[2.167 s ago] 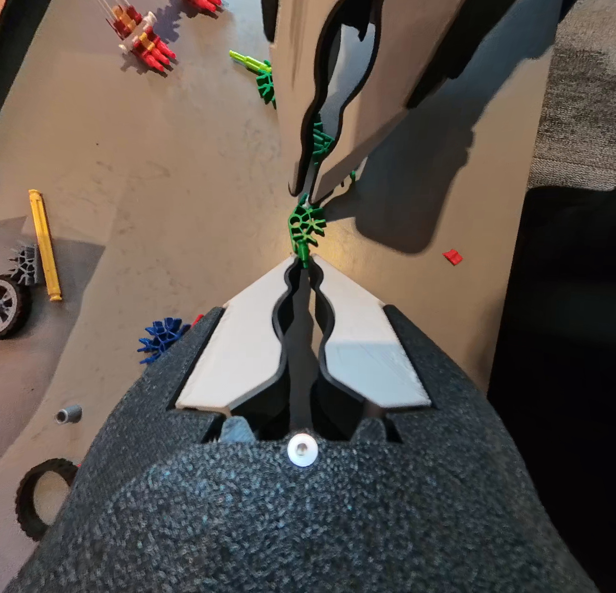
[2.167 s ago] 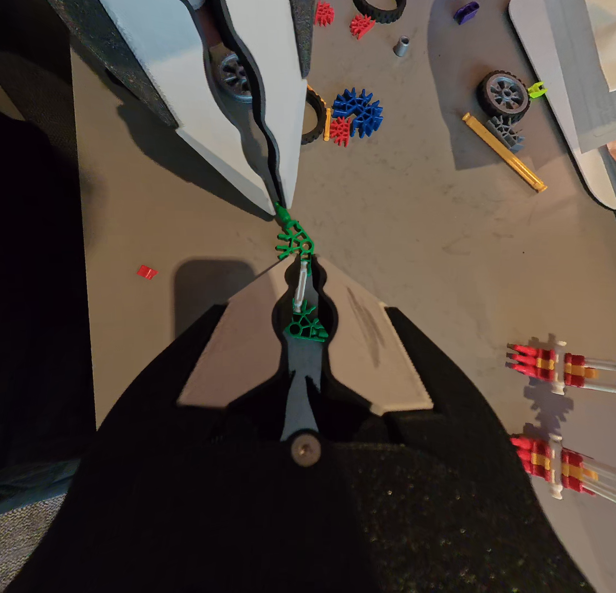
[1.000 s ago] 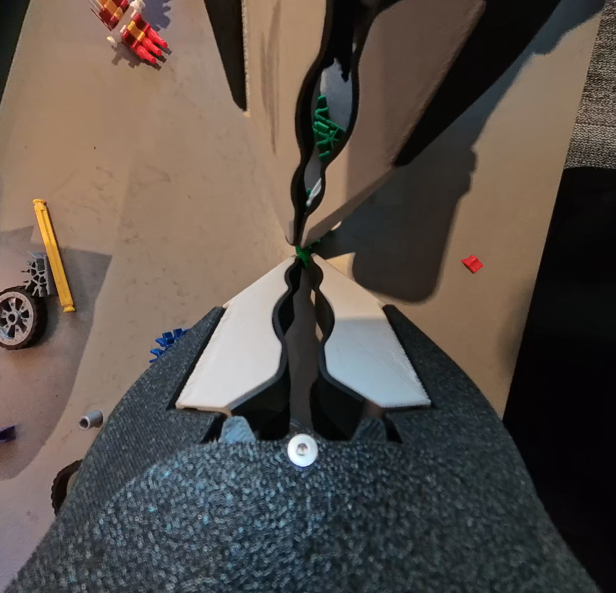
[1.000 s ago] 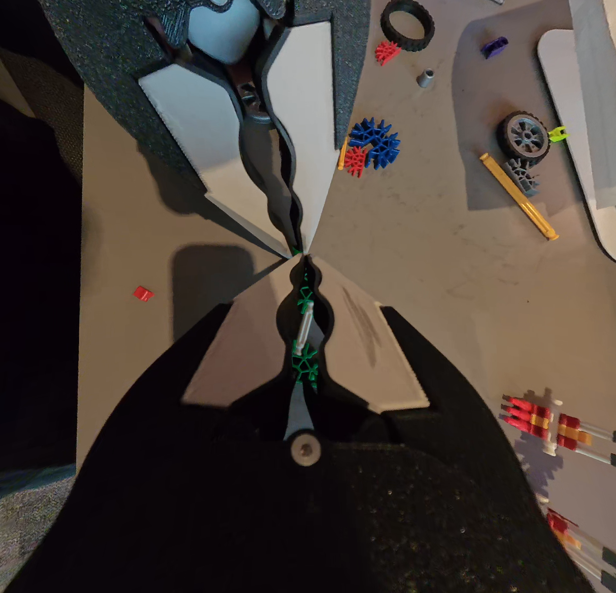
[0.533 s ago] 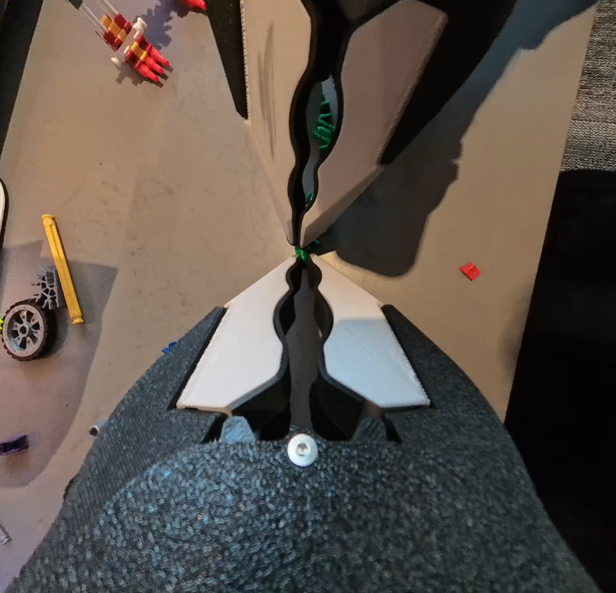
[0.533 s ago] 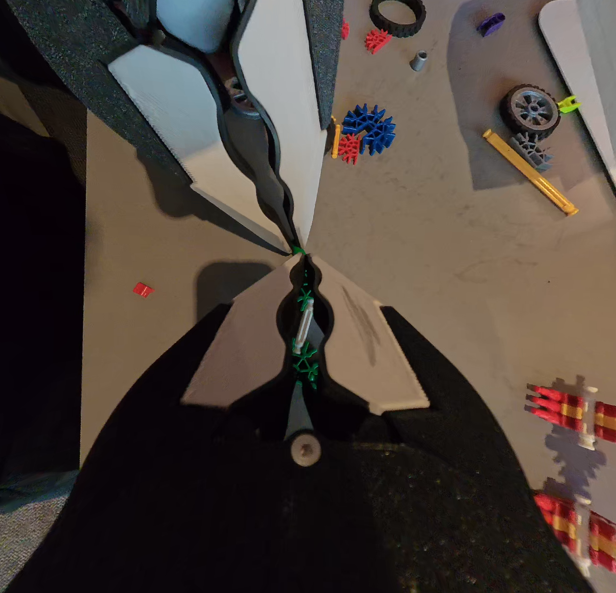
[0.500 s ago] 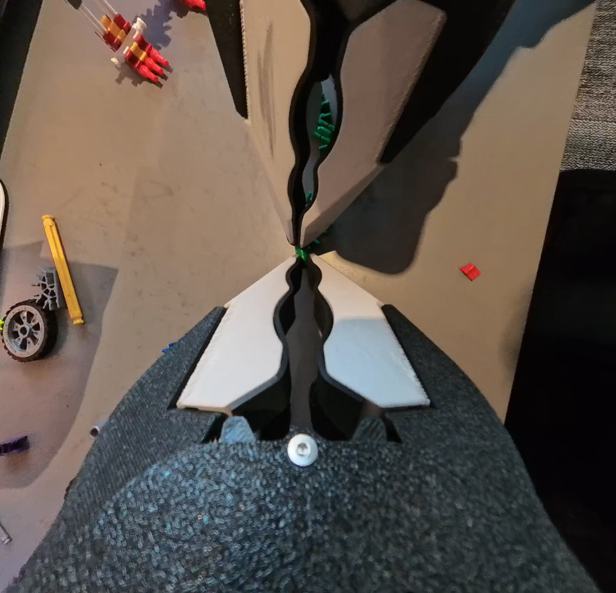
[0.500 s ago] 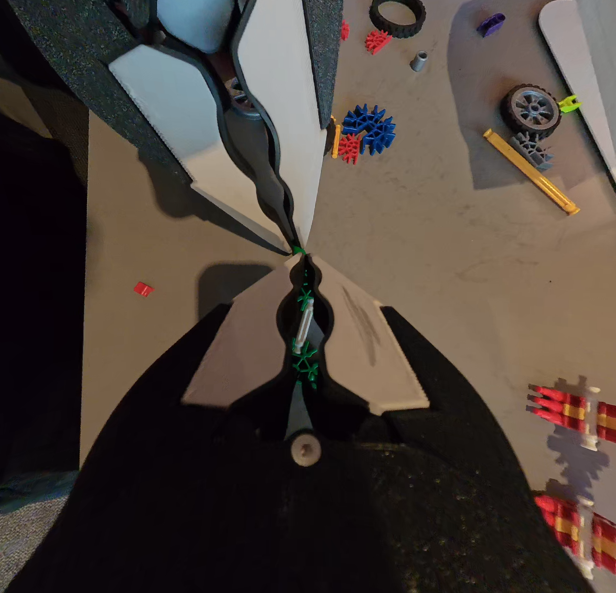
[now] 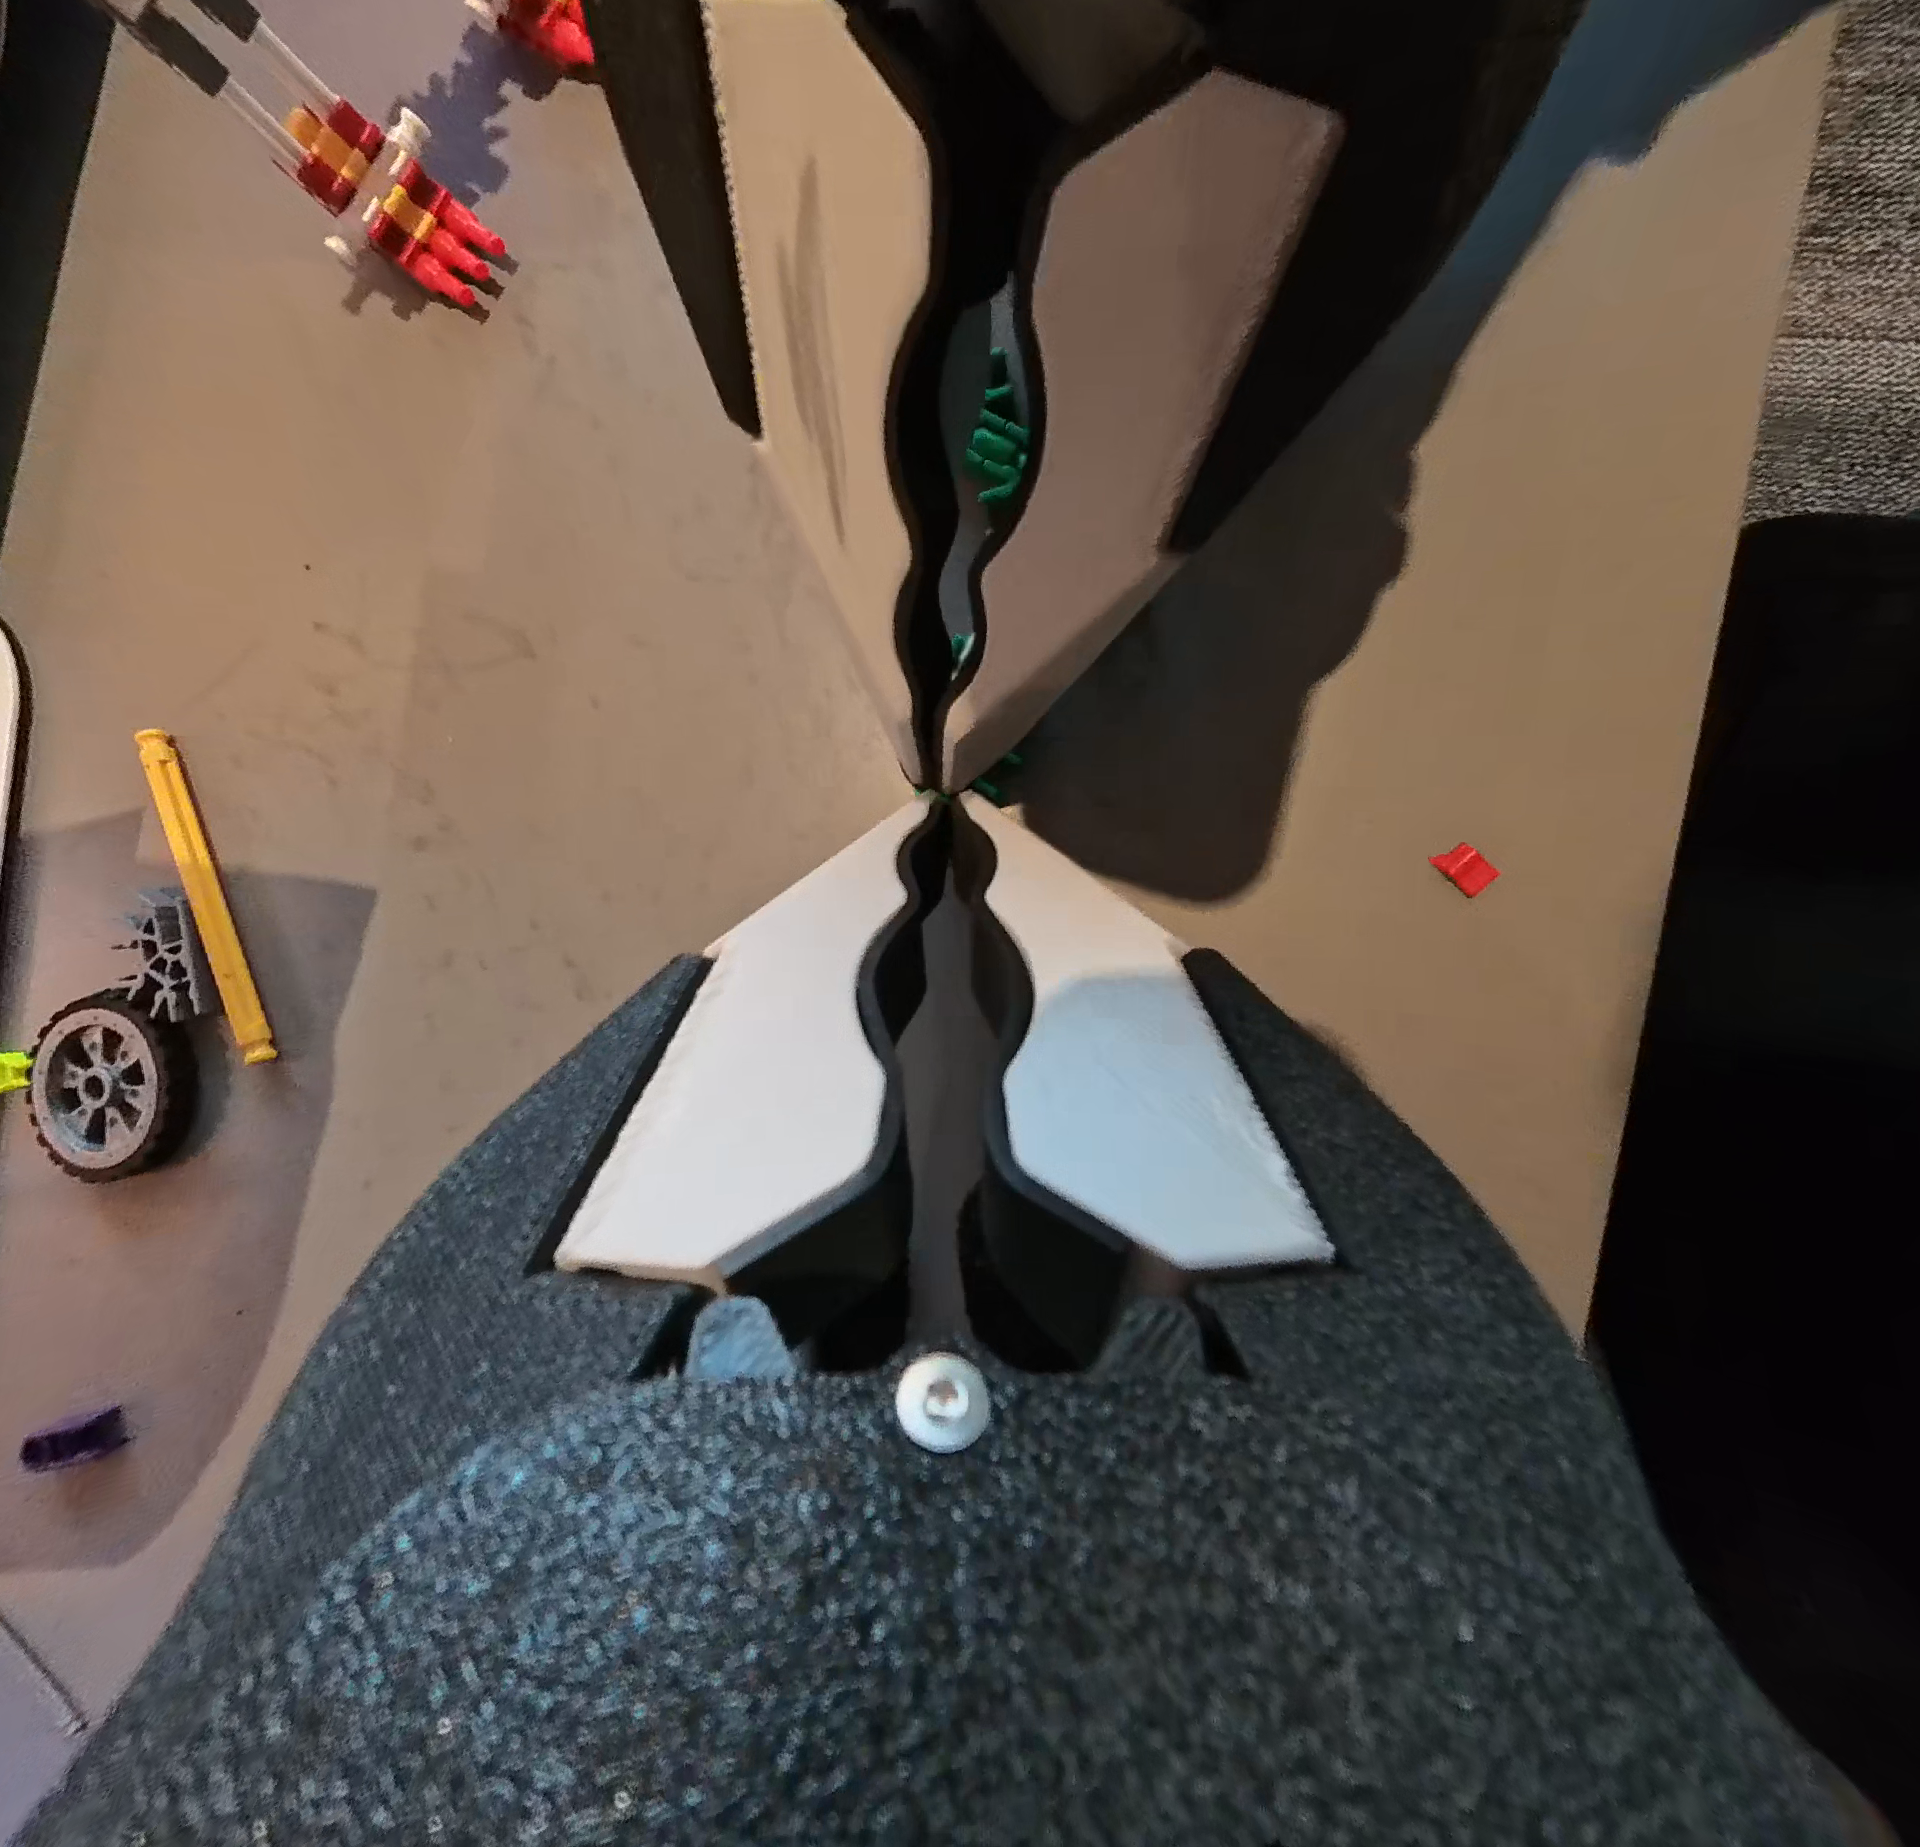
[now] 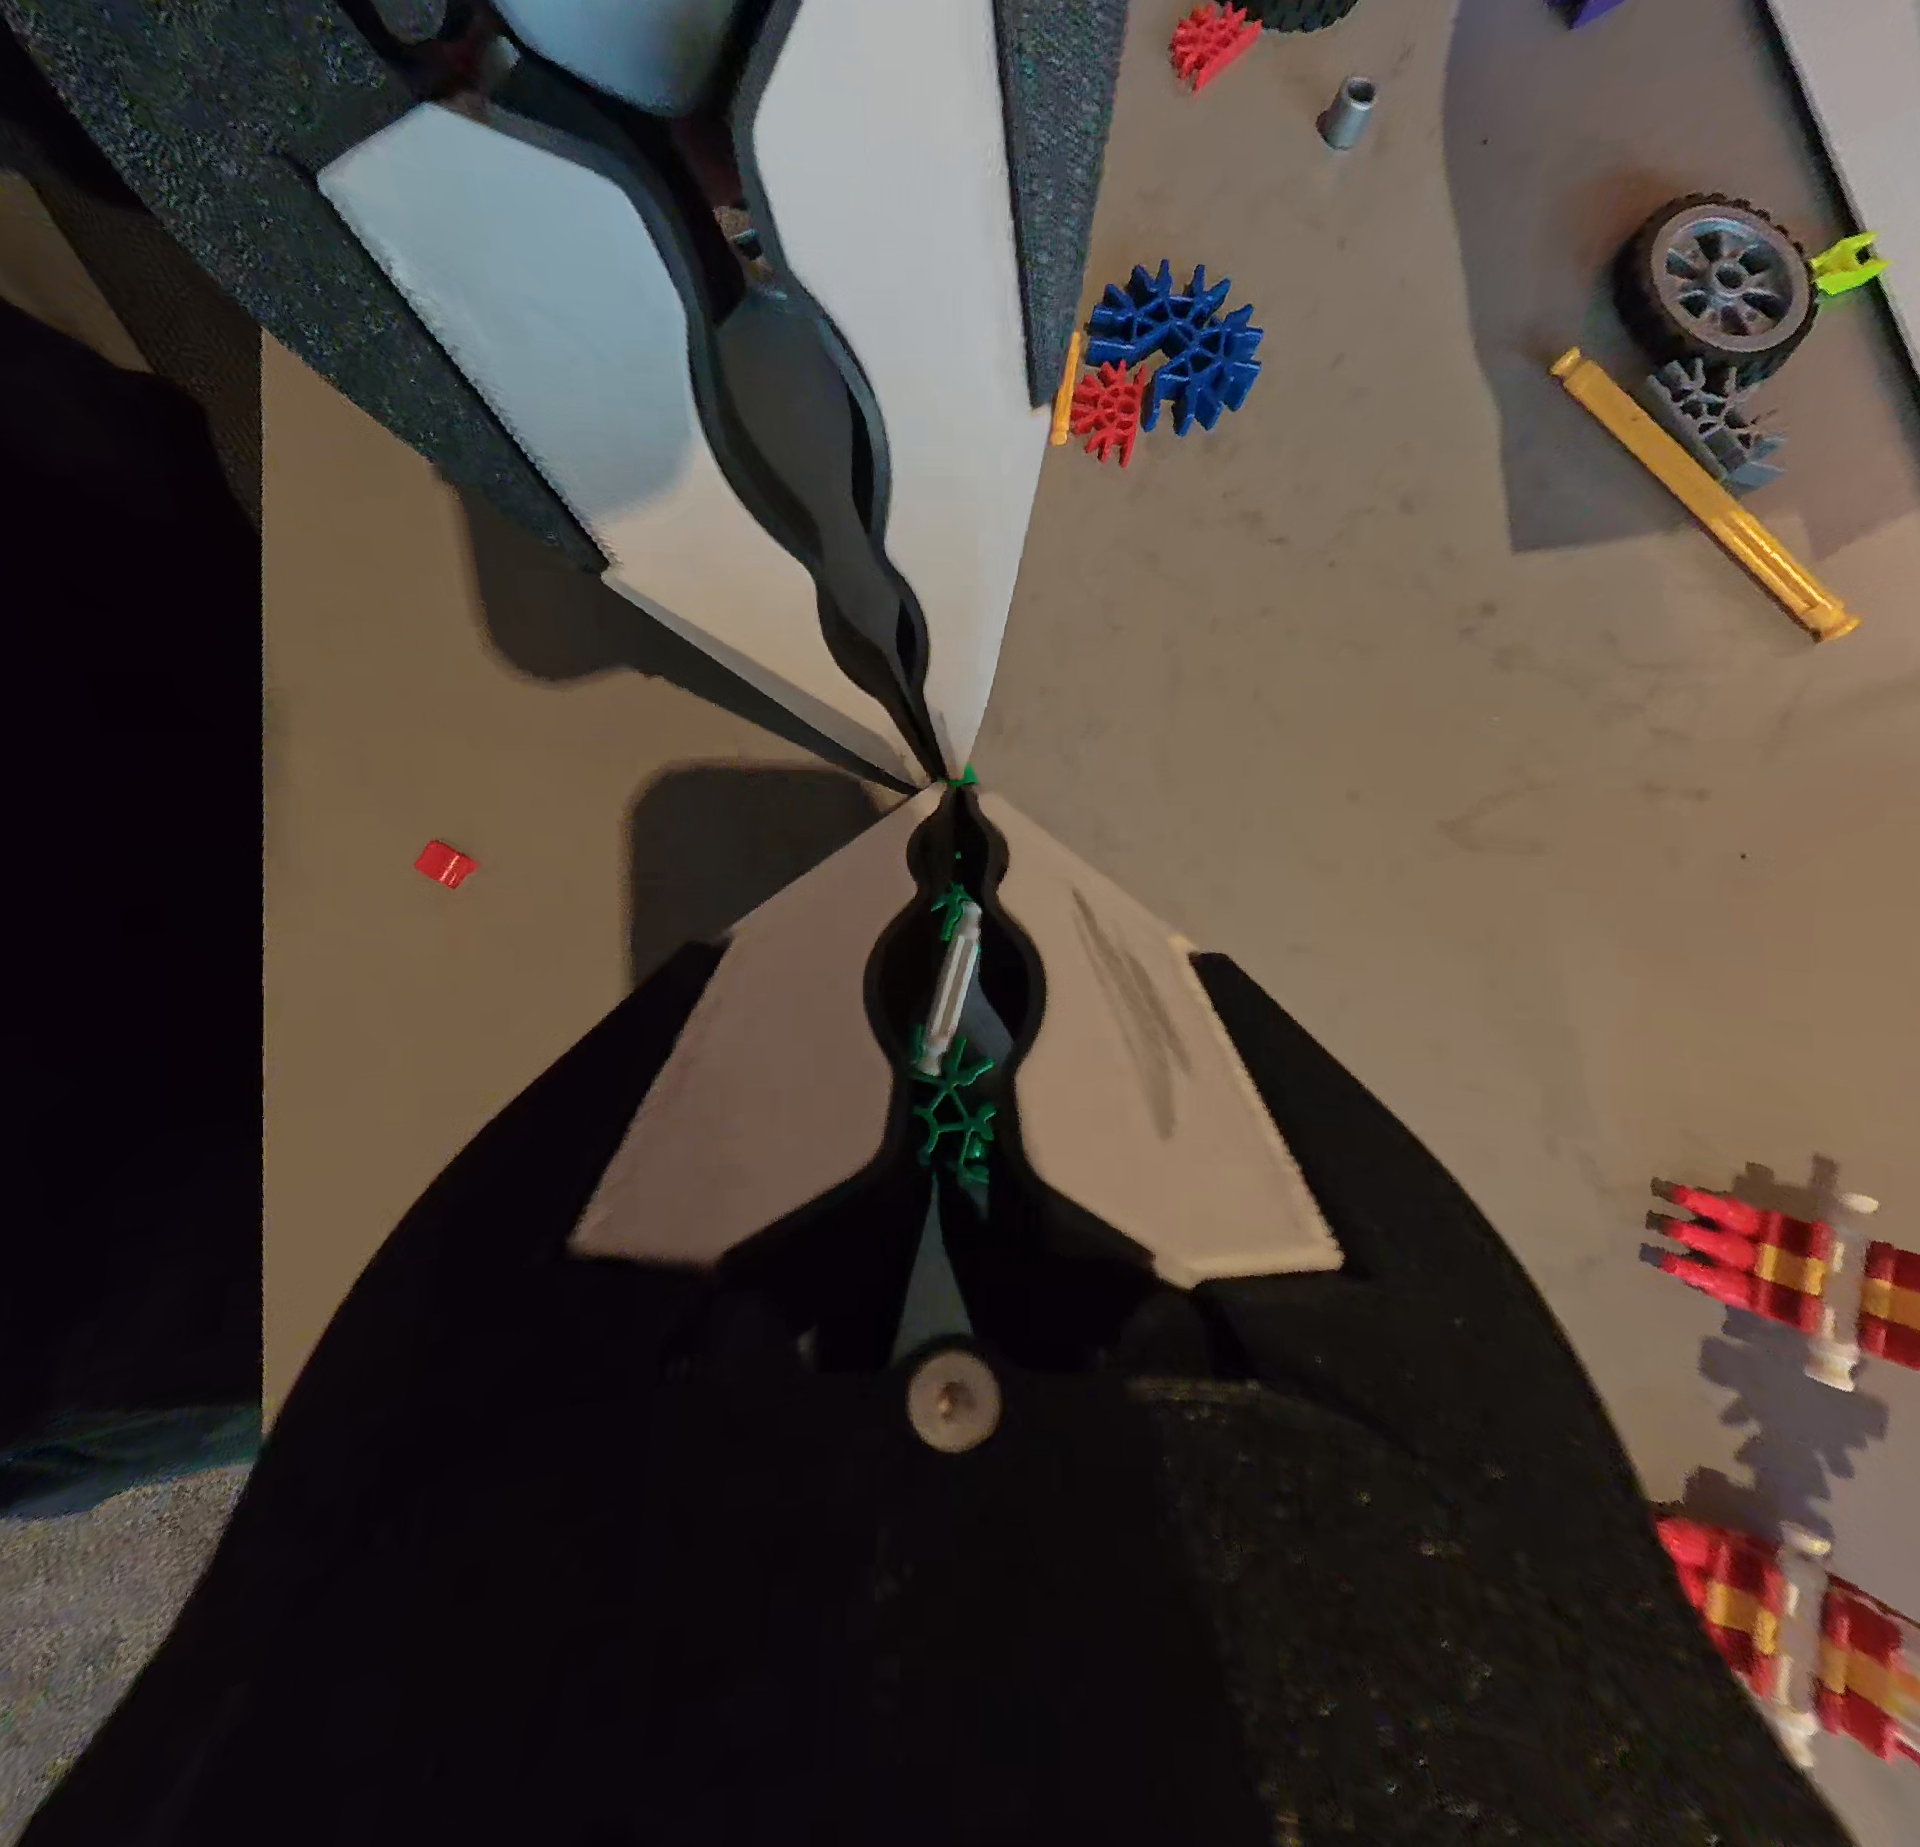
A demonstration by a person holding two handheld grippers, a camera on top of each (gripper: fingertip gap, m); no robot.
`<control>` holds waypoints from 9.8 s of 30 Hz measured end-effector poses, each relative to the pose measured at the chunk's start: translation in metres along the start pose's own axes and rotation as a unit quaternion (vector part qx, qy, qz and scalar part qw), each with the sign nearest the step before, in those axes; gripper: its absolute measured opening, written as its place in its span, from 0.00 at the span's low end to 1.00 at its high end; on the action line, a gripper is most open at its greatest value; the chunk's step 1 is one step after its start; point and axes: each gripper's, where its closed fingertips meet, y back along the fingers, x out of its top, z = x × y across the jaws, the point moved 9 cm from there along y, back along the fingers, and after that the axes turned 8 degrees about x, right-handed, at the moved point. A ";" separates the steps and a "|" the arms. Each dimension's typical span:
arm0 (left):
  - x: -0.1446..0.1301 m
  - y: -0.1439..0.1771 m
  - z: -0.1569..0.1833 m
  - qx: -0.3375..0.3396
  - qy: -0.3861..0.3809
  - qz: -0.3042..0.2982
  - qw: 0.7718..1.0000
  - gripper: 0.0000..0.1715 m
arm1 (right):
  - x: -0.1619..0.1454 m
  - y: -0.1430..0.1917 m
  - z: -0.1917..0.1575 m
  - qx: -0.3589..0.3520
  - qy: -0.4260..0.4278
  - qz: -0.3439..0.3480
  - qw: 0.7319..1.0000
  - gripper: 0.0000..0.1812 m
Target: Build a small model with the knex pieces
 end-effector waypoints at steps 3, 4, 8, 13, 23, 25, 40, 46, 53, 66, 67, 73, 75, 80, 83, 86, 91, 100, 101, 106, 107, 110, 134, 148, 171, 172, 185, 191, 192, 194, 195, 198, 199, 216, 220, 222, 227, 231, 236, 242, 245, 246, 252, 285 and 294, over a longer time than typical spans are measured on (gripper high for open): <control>-0.003 -0.001 -0.001 -0.010 0.016 0.010 1.000 0.00 | 0.003 -0.001 0.001 0.006 0.005 -0.020 1.000 0.00; -0.005 -0.002 -0.001 -0.016 0.029 0.014 0.999 0.00 | 0.005 -0.002 0.001 0.009 0.007 -0.028 1.000 0.00; -0.006 -0.002 -0.002 -0.019 0.047 0.014 0.999 0.00 | 0.013 -0.003 0.004 0.026 0.021 -0.080 0.996 0.00; -0.012 0.014 -0.008 -0.029 0.096 0.062 0.993 0.02 | 0.018 0.001 0.006 0.047 0.017 -0.057 0.997 0.00; -0.109 0.114 -0.050 0.126 0.157 -0.006 0.979 0.03 | 0.004 0.029 -0.001 -0.006 0.002 0.008 1.000 0.02; -0.135 0.128 -0.055 0.145 0.174 -0.037 0.973 0.04 | -0.002 0.026 -0.004 -0.019 0.004 -0.006 1.000 0.03; -0.165 0.095 -0.062 0.108 0.265 -0.055 0.957 0.11 | -0.003 0.023 -0.010 -0.042 -0.009 0.006 0.999 0.02; -0.168 0.087 -0.064 0.109 0.282 -0.069 0.951 0.09 | -0.006 0.027 -0.008 -0.048 -0.013 0.012 0.999 0.02; -0.166 0.085 -0.062 0.104 0.267 -0.059 0.956 0.03 | -0.009 0.027 -0.006 -0.048 -0.012 0.014 0.999 0.02; -0.138 0.087 -0.056 0.109 0.221 -0.035 0.969 0.03 | -0.013 0.038 -0.006 -0.066 -0.014 0.018 0.998 0.02; -0.133 0.086 -0.055 0.107 0.217 -0.030 0.970 0.03 | -0.014 0.039 -0.006 -0.066 -0.014 0.017 0.998 0.02; -0.104 0.073 -0.044 0.083 0.190 -0.004 0.978 0.03 | -0.015 0.043 -0.008 -0.072 -0.013 0.019 0.997 0.02; -0.092 0.069 -0.039 0.074 0.184 0.007 0.980 0.03 | -0.017 0.043 -0.009 -0.073 -0.015 0.019 0.997 0.02; -0.064 0.059 -0.023 0.042 0.167 0.032 0.985 0.03 | -0.023 0.042 -0.013 -0.063 -0.015 0.010 0.998 0.02; -0.051 0.049 -0.012 0.020 0.161 0.041 0.986 0.03 | -0.025 0.039 -0.016 -0.054 -0.012 0.008 0.998 0.02; -0.040 0.038 -0.001 0.001 0.155 0.046 0.987 0.03 | -0.025 0.033 -0.018 -0.046 -0.007 0.011 0.999 0.02; -0.020 0.021 0.014 -0.015 0.152 0.061 0.986 0.03 | -0.023 0.027 -0.019 -0.044 0.001 0.012 0.999 0.02; -0.004 0.000 0.029 -0.027 0.109 0.052 0.992 0.03 | -0.020 0.023 -0.028 -0.031 0.011 0.023 0.999 0.02; -0.005 -0.003 0.031 -0.030 0.100 0.048 0.993 0.04 | -0.020 0.023 -0.029 -0.029 0.013 0.022 0.999 0.03; -0.006 0.000 0.031 -0.027 0.087 0.060 0.994 0.06 | -0.021 0.018 -0.033 -0.017 0.019 0.014 1.000 0.04; -0.007 0.002 0.031 -0.029 0.087 0.060 0.994 0.08 | -0.020 0.017 -0.033 -0.015 0.020 0.013 1.000 0.04; -0.010 0.006 0.031 -0.035 0.085 0.059 0.994 0.10 | -0.017 0.014 -0.033 -0.010 0.024 0.010 1.000 0.05; -0.014 0.004 0.021 -0.103 -0.042 0.080 0.991 0.02 | -0.005 0.003 -0.044 -0.003 0.005 -0.035 0.999 0.05; -0.010 0.013 -0.021 -0.066 -0.084 0.084 0.991 0.07 | -0.010 0.011 -0.043 -0.079 -0.105 0.011 0.991 0.03; 0.005 -0.008 0.004 -0.141 -0.096 0.080 0.982 0.09 | -0.024 0.023 -0.049 -0.139 -0.190 -0.002 0.972 0.03; 0.005 -0.008 0.005 -0.141 -0.097 0.080 0.982 0.09 | -0.024 0.022 -0.050 -0.138 -0.187 -0.005 0.973 0.03; 0.007 -0.010 0.006 -0.142 -0.097 0.086 0.981 0.09 | -0.022 0.025 -0.049 -0.141 -0.169 -0.035 0.975 0.05; 0.006 -0.010 0.006 -0.142 -0.098 0.089 0.981 0.09 | -0.017 0.033 -0.049 -0.150 -0.164 -0.013 0.975 0.03; 0.006 -0.010 0.006 -0.142 -0.098 0.089 0.981 0.09 | -0.016 0.032 -0.048 -0.149 -0.163 -0.012 0.975 0.01; 0.006 -0.010 0.006 -0.142 -0.098 0.089 0.981 0.09 | -0.016 0.029 -0.046 -0.147 -0.162 -0.017 0.976 0.00; 0.006 -0.010 0.006 -0.141 -0.099 0.089 0.981 0.09 | -0.016 0.027 -0.046 -0.145 -0.162 -0.021 0.976 0.00; 0.006 -0.010 0.006 -0.141 -0.099 0.089 0.981 0.09 | -0.017 0.024 -0.044 -0.137 -0.163 -0.022 0.977 0.00; 0.006 -0.010 0.006 -0.141 -0.099 0.089 0.981 0.09 | -0.017 0.023 -0.044 -0.137 -0.162 -0.022 0.977 0.00; 0.008 -0.012 0.008 -0.138 -0.107 0.084 0.981 0.10 | -0.018 0.023 -0.038 -0.098 -0.174 -0.028 0.979 0.00; 0.008 -0.012 0.009 -0.132 -0.111 0.081 0.982 0.10 | -0.021 0.023 -0.033 -0.068 -0.172 -0.023 0.982 0.00; 0.008 -0.012 0.010 -0.130 -0.112 0.080 0.982 0.11 | -0.021 0.023 -0.032 -0.059 -0.166 -0.025 0.984 0.01; 0.009 -0.013 0.010 -0.128 -0.112 0.078 0.982 0.11 | -0.018 0.023 -0.028 -0.039 -0.153 -0.052 0.986 0.01; 0.011 -0.014 0.010 -0.123 -0.107 0.076 0.984 0.12 | -0.027 0.023 -0.031 -0.048 -0.157 0.000 0.986 0.01; 0.012 -0.015 0.011 -0.109 -0.113 0.072 0.985 0.12 | -0.033 0.022 -0.037 -0.080 -0.157 0.041 0.984 0.01; 0.014 -0.015 0.013 -0.097 -0.126 0.066 0.985 0.12 | -0.033 0.018 -0.044 -0.121 -0.137 0.044 0.982 0.01; 0.015 -0.015 0.012 -0.098 -0.124 0.060 0.986 0.12 | -0.026 0.018 -0.045 -0.136 -0.118 0.005 0.984 0.01; 0.016 -0.014 0.013 -0.094 -0.127 0.058 0.986 0.13 | -0.022 0.019 -0.045 -0.132 -0.115 -0.010 0.985 0.00; 0.011 -0.011 0.009 -0.076 -0.090 0.065 0.991 0.15 | -0.020 0.059 -0.041 -0.141 -0.143 0.072 0.977 0.09; 0.004 -0.006 0.003 -0.037 -0.167 0.092 0.981 0.13 | -0.032 0.028 -0.032 -0.068 -0.088 -0.045 0.993 0.03; 0.002 0.002 -0.032 -0.039 -0.062 0.145 0.987 0.16 | -0.025 0.038 -0.018 -0.134 -0.098 0.016 0.986 0.02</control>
